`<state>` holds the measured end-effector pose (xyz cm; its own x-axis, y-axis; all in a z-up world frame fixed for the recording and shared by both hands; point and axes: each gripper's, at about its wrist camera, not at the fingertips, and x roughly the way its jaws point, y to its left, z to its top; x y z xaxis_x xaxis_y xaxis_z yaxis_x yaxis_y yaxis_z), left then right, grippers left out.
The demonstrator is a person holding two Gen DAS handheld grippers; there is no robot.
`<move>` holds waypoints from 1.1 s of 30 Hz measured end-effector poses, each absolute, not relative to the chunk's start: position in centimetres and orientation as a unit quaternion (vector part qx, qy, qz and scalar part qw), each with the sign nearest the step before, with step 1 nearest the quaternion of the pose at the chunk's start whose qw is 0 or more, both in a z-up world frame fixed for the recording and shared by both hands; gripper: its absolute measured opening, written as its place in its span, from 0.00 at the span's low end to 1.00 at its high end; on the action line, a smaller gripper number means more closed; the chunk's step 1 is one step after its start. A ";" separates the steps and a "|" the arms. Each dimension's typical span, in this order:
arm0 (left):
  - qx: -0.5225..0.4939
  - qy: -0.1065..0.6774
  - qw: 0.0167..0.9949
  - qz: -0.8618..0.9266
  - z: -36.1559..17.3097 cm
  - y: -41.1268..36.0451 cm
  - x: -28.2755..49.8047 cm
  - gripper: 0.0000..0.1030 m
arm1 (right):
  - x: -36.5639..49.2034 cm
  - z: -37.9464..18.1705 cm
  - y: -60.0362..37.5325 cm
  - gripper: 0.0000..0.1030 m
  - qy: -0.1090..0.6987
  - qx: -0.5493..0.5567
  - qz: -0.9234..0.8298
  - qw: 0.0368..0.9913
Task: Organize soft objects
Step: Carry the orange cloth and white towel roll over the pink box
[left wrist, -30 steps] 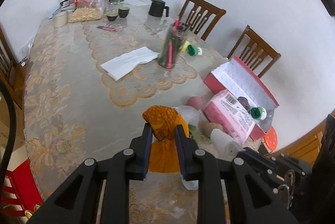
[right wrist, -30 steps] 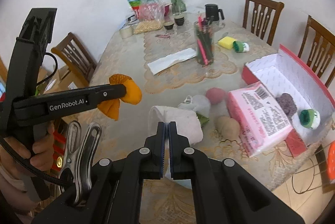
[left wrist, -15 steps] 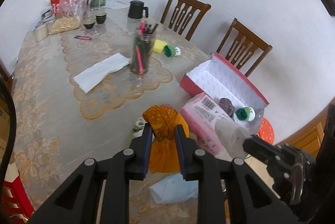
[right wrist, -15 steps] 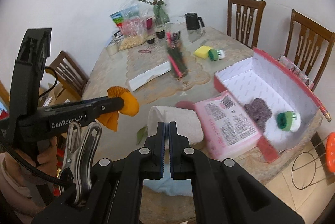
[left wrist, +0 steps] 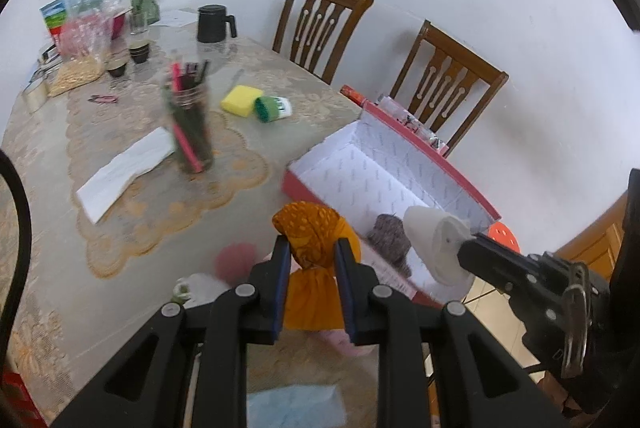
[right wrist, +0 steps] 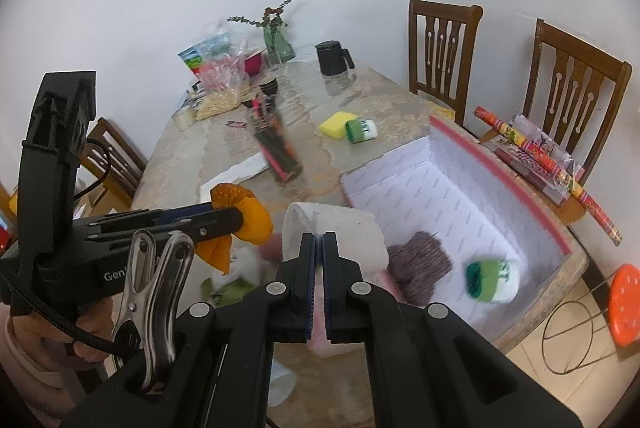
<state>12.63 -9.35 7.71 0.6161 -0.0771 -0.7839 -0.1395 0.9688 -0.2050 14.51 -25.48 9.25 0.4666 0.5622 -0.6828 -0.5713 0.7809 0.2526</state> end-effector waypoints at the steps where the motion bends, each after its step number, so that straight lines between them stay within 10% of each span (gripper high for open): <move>1: -0.123 0.439 0.890 0.016 7.6 -9.7 13.1 0.22 | 15.1 9.1 -25.8 0.04 0.397 -0.007 0.330 0.856; 33: -0.111 0.508 0.854 0.013 0.2 -16.1 25.9 0.23 | 26.0 2.7 -31.6 0.04 0.451 -0.012 0.283 0.846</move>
<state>25.92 -16.06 0.20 0.4839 -0.0905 -0.8704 -0.1343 0.9752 -0.1760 26.05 -31.63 2.72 0.4323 0.4687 -0.7703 -0.4898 0.8393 0.2358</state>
